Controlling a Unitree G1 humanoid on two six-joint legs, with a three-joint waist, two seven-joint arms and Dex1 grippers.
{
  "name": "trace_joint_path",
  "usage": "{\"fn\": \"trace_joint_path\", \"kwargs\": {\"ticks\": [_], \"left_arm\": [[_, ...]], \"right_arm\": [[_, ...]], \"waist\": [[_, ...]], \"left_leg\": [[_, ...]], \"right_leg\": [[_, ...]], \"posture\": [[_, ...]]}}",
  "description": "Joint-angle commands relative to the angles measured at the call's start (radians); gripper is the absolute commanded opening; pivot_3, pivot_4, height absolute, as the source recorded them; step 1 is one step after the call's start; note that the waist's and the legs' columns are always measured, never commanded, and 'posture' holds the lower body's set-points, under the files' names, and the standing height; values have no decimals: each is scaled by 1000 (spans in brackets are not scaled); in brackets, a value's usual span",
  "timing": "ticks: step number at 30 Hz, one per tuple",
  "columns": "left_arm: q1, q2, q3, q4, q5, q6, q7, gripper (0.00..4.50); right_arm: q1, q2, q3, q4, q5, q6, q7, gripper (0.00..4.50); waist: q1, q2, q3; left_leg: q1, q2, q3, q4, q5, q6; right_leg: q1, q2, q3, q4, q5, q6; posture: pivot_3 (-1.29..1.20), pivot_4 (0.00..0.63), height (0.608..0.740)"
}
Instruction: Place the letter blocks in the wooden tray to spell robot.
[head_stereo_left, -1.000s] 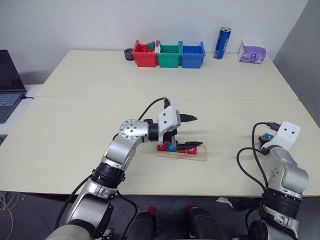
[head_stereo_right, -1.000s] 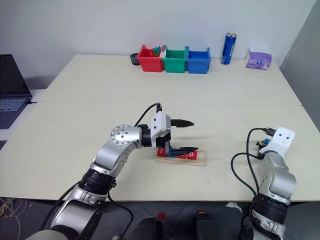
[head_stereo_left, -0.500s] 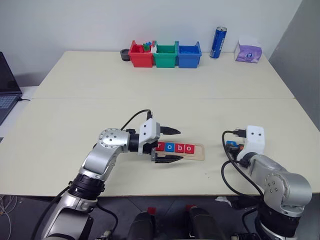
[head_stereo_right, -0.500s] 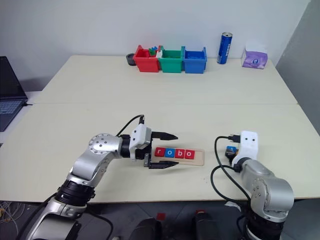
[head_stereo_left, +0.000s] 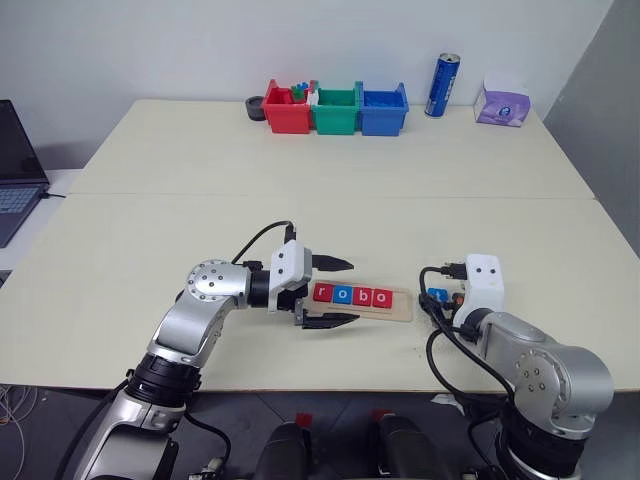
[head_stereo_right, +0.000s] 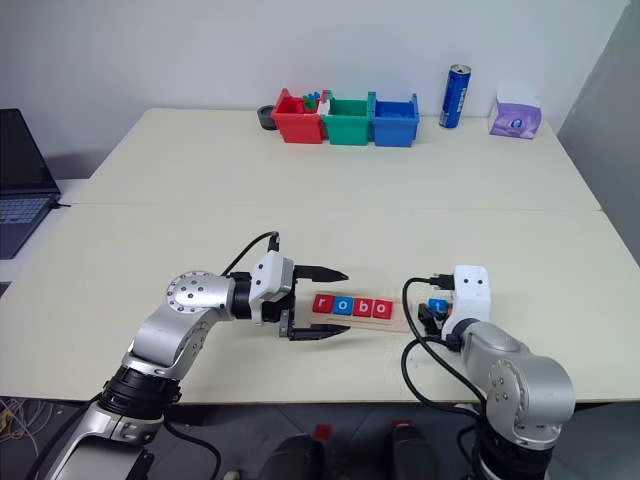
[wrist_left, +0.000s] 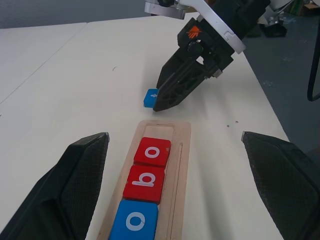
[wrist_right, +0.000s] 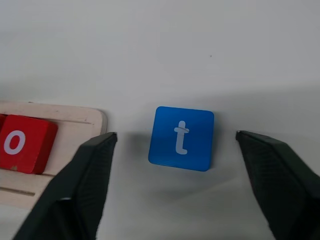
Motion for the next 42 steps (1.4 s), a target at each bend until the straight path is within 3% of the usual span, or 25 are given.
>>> {"fn": "trace_joint_path", "kwargs": {"ticks": [1,4,8,14,19,28,40,42], "left_arm": [[-4,4,17,-33,-19,-7,-2,4500],[-11,6,22,-19,-23,-13,-14,4500],[-28,2,26,9,-24,-24,-29,4500],[-72,-10,27,67,-17,-52,-54,4500],[-96,-19,24,84,-14,-63,-58,4500],[-71,-14,21,37,-27,-44,-62,4500],[-85,-11,19,44,-20,-37,-84,4500],[-84,-11,19,41,-20,-35,-84,4500]], "right_arm": [[-35,-27,-27,-67,29,8,32,4465],[-125,-241,-46,-23,143,-75,258,4465],[-118,-519,-24,151,190,-394,546,4465],[-27,-725,87,439,147,-910,937,4465],[-26,-752,183,615,102,-1135,1079,4465],[-96,-753,258,875,30,-1322,1185,4465],[-141,-720,310,985,-2,-1400,1225,4465],[-144,-714,310,989,-4,-1401,1226,4100]], "waist": [[0,0,0],[0,1,1],[2,0,1],[1,-2,2],[-1,-2,2],[2,-2,2],[3,-2,2],[3,-2,2]], "left_leg": [[0,0,0,0,0,0],[0,0,0,0,0,0],[0,-2,2,1,0,0],[0,-1,2,0,-1,1],[1,-1,3,1,-1,2],[0,-1,2,1,-1,1],[1,-1,2,2,-1,1],[1,-1,2,2,-1,1]], "right_leg": [[0,0,0,0,0,0],[-1,0,-1,0,0,0],[1,-1,-2,-2,0,1],[0,0,-2,-2,0,0],[1,0,-1,-1,1,-2],[1,0,-1,0,2,-4],[1,0,-1,0,2,-4],[1,0,-1,0,2,-4]], "posture": [[0,150,740],[0,150,740],[0,150,740],[0,150,740],[0,150,740],[0,150,740],[0,150,740],[0,150,740]]}}
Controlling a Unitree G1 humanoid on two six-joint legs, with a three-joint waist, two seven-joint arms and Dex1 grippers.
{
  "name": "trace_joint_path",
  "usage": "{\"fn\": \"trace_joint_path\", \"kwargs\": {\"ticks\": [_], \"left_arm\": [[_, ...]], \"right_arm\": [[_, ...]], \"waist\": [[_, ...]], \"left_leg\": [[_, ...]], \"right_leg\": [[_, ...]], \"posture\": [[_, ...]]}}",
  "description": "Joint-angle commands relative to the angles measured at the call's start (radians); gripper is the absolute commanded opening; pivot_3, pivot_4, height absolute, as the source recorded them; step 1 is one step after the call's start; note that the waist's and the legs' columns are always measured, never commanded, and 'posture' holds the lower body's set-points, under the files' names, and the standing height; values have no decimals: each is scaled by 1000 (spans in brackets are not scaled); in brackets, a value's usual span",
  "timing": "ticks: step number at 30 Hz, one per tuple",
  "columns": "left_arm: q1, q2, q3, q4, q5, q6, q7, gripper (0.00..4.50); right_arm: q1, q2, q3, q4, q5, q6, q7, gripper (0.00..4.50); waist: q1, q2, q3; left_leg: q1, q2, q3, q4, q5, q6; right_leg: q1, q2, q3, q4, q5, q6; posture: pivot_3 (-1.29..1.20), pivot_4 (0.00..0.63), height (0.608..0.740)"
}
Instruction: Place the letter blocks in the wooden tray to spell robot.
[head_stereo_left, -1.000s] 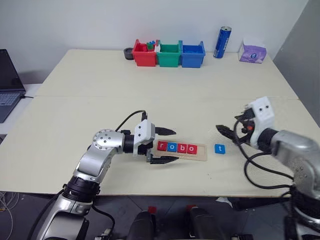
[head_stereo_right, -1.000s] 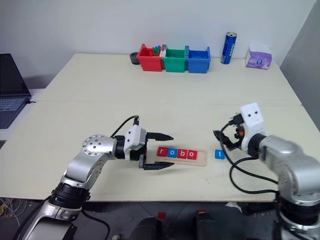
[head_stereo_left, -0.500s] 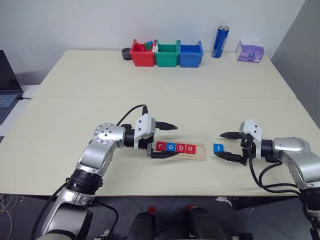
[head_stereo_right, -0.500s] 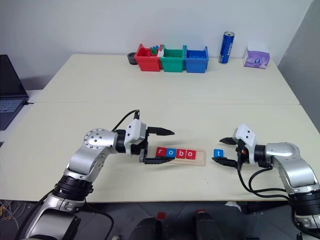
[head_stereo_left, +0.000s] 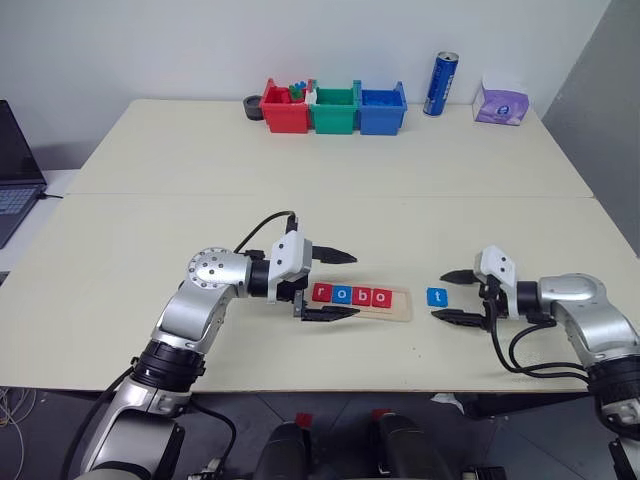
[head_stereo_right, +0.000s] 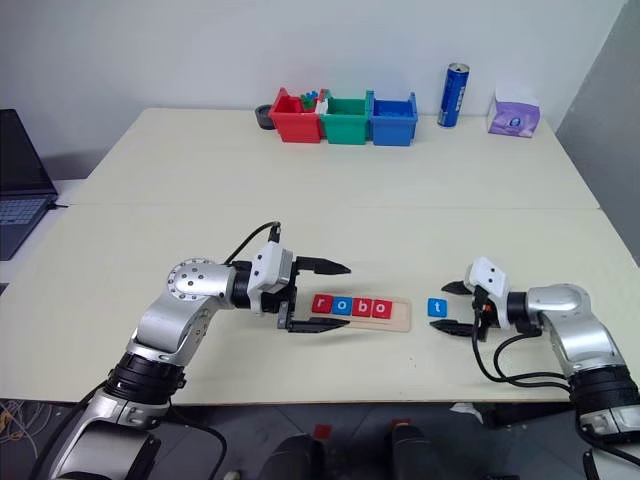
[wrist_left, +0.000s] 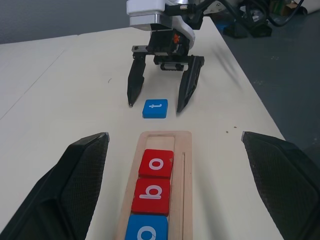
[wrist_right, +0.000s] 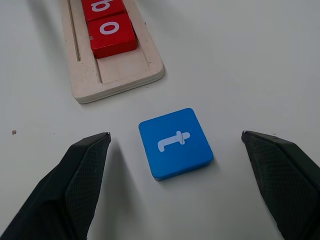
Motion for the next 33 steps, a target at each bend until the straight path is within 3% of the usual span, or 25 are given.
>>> {"fn": "trace_joint_path", "kwargs": {"ticks": [1,8,20,33], "left_arm": [[-12,5,10,-29,-20,3,-5,4500],[-9,19,16,-25,-22,0,-21,4500],[13,60,44,-22,-23,-2,-30,4500],[25,57,47,-43,-23,8,-10,4500]], "right_arm": [[-25,4,-2,-4,0,-17,17,3871],[-32,2,-16,-4,-2,-15,24,1450],[-31,43,5,-265,55,153,-41,1458],[-32,50,71,-231,-11,80,-31,1458]], "waist": [[0,0,0],[0,0,0],[0,0,0],[2,0,0]], "left_leg": [[0,0,0,0,0,0],[0,0,0,0,0,0],[0,0,-1,1,0,0],[0,0,-1,1,0,0]], "right_leg": [[0,0,0,0,0,0],[0,0,0,0,0,0],[0,0,-1,1,0,0],[0,0,-1,1,0,0]], "posture": [[0,150,740],[0,150,740],[0,150,740],[0,150,740]]}}
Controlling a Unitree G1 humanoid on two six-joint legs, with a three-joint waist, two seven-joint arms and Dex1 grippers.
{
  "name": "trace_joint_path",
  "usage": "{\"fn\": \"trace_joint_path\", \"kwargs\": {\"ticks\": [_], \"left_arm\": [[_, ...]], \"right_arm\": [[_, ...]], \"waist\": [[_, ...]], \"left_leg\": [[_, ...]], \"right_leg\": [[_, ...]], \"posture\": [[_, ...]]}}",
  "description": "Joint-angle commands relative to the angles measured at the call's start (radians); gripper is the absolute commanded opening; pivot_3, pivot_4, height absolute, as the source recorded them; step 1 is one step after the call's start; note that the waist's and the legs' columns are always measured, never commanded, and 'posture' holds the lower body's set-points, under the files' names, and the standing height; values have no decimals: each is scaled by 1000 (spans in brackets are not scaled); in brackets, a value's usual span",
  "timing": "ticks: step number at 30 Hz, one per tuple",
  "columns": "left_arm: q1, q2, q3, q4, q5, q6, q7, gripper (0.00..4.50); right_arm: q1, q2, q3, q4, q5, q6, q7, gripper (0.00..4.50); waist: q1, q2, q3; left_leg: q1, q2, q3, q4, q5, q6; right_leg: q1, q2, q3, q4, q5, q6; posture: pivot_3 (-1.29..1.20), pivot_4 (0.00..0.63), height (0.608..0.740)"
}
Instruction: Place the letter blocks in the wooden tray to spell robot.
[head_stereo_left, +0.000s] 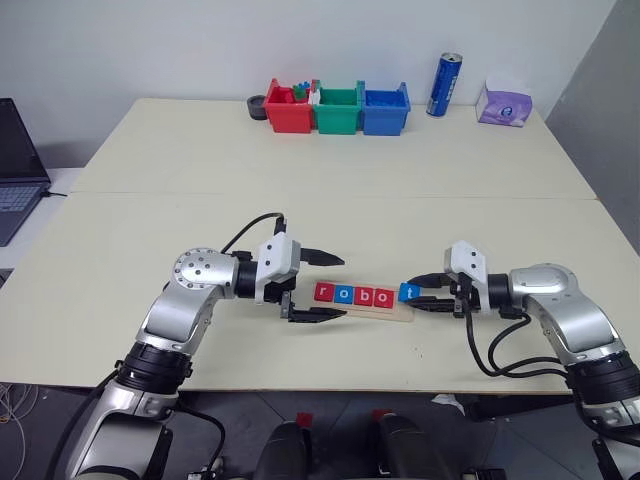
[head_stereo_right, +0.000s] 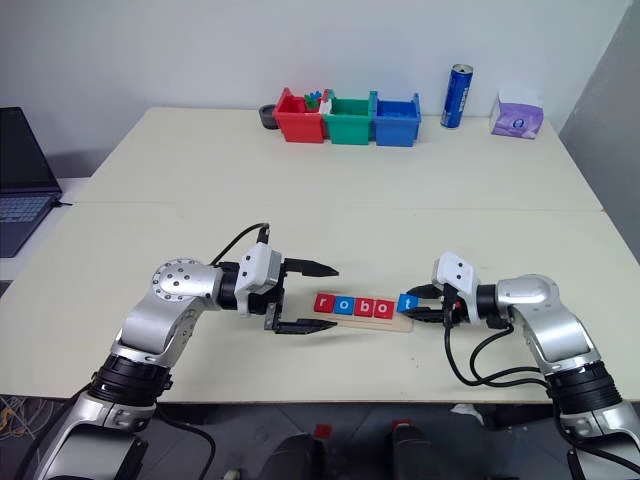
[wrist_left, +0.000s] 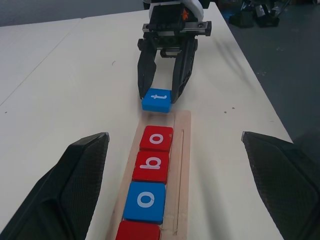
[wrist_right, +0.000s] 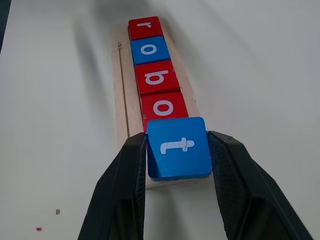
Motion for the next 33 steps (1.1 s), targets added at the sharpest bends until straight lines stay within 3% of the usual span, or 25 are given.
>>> {"fn": "trace_joint_path", "kwargs": {"ticks": [1,18,19,26,32,33], "left_arm": [[1,4,23,-37,-23,-4,10,4500],[23,24,28,-73,-36,16,28,4500],[22,25,28,-74,-37,17,27,4500],[12,21,24,-63,-35,15,25,4500],[16,20,23,-66,-36,15,26,4500],[16,19,22,-66,-36,15,26,4500]], "right_arm": [[-12,2,10,11,-17,-44,8,1458],[-57,22,38,95,-44,-92,41,1458],[-57,21,37,92,-40,-86,46,2196],[-63,23,8,84,-22,-52,30,4470],[-60,-5,-64,79,26,7,14,4470],[-54,-9,-72,82,27,4,11,4299]], "waist": [[0,0,0],[0,0,0],[0,0,0],[0,0,0],[0,0,0],[0,0,0]], "left_leg": [[0,0,0,0,0,0],[0,0,0,0,0,0],[0,0,0,0,0,0],[0,0,0,0,0,0],[0,0,0,0,0,0],[0,0,0,0,0,0]], "right_leg": [[0,0,0,0,0,0],[0,0,0,0,0,0],[0,0,0,0,0,0],[0,0,0,0,0,0],[0,0,0,0,0,0],[0,0,0,0,0,0]], "posture": [[0,150,740],[0,150,740],[0,150,740],[0,150,740],[0,150,740],[0,150,740]]}}
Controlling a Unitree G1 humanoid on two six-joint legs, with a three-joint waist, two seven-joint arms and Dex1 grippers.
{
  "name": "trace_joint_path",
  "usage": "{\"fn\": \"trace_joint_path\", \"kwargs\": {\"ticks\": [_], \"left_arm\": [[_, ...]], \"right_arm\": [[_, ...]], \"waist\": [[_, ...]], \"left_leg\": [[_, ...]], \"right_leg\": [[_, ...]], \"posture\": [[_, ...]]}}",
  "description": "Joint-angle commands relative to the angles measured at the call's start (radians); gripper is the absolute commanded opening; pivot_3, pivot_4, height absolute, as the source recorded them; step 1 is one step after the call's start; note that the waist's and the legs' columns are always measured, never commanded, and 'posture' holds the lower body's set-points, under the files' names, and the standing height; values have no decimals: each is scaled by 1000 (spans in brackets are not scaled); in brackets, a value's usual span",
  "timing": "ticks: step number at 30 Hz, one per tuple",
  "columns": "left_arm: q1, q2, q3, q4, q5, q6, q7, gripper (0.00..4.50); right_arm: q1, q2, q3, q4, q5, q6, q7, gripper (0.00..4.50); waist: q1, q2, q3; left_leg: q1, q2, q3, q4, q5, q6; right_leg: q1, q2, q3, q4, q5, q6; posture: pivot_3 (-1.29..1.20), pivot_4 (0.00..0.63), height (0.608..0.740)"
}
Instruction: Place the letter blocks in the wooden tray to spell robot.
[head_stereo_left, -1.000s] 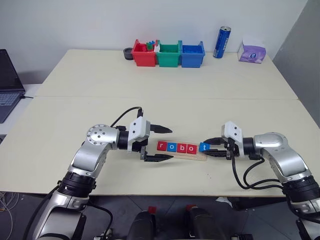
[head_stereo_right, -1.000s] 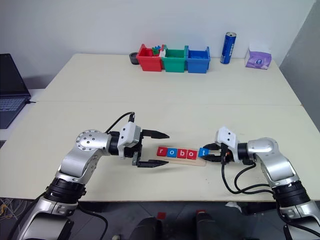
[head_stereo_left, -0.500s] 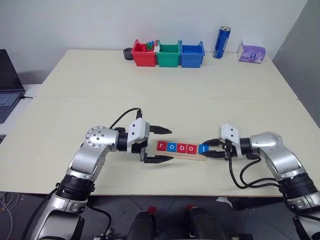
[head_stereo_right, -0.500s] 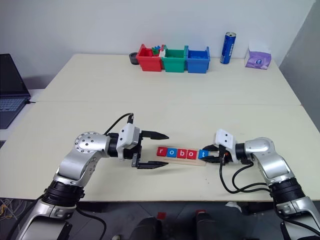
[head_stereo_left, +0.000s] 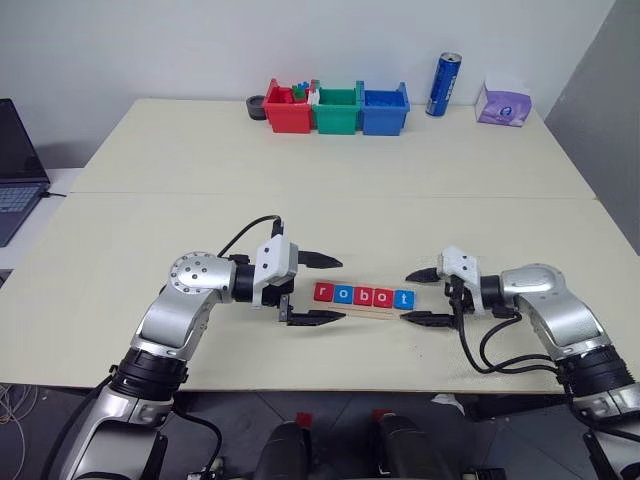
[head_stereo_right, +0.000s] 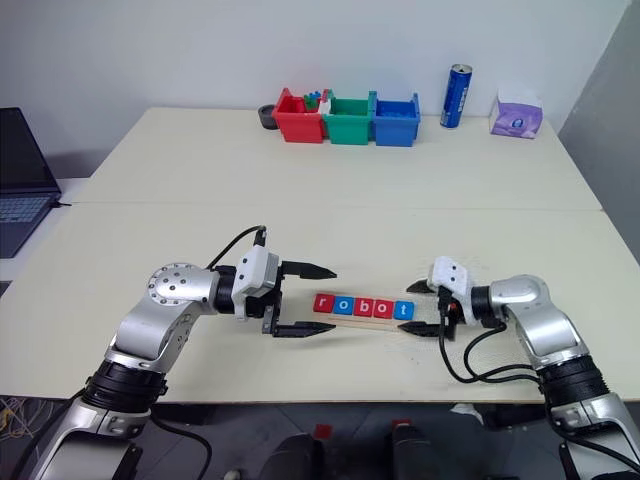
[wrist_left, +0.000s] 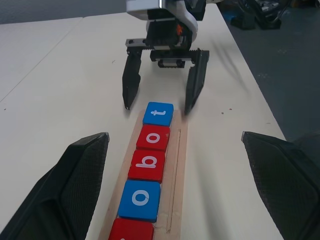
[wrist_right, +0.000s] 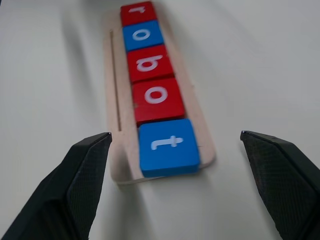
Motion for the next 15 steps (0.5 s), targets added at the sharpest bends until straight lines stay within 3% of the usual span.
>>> {"fn": "trace_joint_path", "kwargs": {"ticks": [1,3,12,13,15], "left_arm": [[-10,1,18,-26,-17,-9,5,4500],[-11,-1,17,-25,-17,-10,6,4500],[-17,-4,18,-16,-12,-16,8,4500],[-18,-3,18,-14,-12,-15,7,4500],[-17,0,19,-12,-12,-16,5,4500]], "right_arm": [[-1,-27,-53,-24,27,-2,-1,4115],[16,-38,-55,-26,27,-13,6,3585],[72,-51,-33,-42,-2,-79,13,253],[74,-50,-29,-41,-9,-92,11,25],[75,-44,-25,-37,-16,-104,6,25]], "waist": [[0,0,0],[0,0,0],[-1,0,0],[-1,0,0],[-1,0,0]], "left_leg": [[0,0,0,0,0,0],[0,0,0,0,0,0],[1,0,0,0,0,0],[1,0,0,0,0,0],[1,0,0,0,0,0]], "right_leg": [[0,0,0,0,0,0],[0,0,0,0,0,0],[0,0,0,0,0,0],[0,0,0,0,0,0],[0,0,0,0,0,0]], "posture": [[0,150,740],[0,150,740],[0,150,740],[0,150,740],[0,150,740]]}}
